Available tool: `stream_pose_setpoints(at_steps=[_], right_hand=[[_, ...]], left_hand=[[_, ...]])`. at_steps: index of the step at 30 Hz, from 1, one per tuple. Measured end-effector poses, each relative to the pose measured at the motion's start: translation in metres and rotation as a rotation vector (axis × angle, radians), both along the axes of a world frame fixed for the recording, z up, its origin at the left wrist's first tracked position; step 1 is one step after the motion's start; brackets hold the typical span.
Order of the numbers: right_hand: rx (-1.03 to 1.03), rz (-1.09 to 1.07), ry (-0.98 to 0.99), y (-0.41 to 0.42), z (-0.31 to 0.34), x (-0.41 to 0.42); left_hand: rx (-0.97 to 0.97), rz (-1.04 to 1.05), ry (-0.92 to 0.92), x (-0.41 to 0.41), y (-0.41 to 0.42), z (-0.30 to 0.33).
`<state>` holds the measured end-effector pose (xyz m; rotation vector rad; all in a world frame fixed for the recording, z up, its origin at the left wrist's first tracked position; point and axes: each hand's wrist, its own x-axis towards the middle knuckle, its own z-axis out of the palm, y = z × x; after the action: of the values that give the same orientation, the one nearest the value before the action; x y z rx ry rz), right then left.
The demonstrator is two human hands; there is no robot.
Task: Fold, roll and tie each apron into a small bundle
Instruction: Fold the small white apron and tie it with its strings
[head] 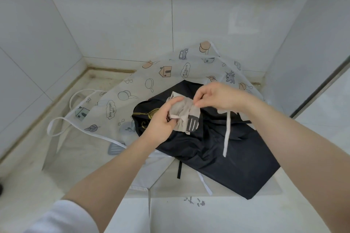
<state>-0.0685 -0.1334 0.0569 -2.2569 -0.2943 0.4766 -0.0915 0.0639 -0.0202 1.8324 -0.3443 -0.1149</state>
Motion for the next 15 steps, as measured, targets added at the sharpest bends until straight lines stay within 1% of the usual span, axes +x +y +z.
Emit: stream_pose_setpoints(at_steps=[2,3,5,7,9,12,14,15], right_hand=[[0.003,-0.126,-0.074,-0.009,-0.002,0.004],[0.044,-0.196,-0.079,-0.011,-0.009,0.005],[0.181,-0.328,-0.037,-0.010,-0.026,0.004],[0.264,-0.421,0.023,-0.007,-0.040,0.002],[0.339,-0.441,0.155,-0.006,-0.046,-0.002],[0.582,-0.393,0.367,-0.008,-0.048,-0.007],[0.732,-0.403,0.395,-0.007,-0.046,-0.007],[0.772,-0.398,0.386,-0.006,-0.044,-0.007]], left_hand=[[-0.182,0.031,0.104,-0.003,-0.001,0.002],[-0.272,0.039,0.150,-0.001,-0.003,0.004],[-0.391,0.059,0.220,0.002,-0.006,0.007],[-0.467,0.076,0.271,0.004,-0.008,0.008],[-0.508,0.083,0.316,0.005,-0.007,0.008],[-0.551,0.077,0.345,0.006,-0.009,0.012],[-0.584,0.096,0.358,0.008,-0.011,0.019],[-0.611,0.118,0.369,0.012,-0.012,0.021]])
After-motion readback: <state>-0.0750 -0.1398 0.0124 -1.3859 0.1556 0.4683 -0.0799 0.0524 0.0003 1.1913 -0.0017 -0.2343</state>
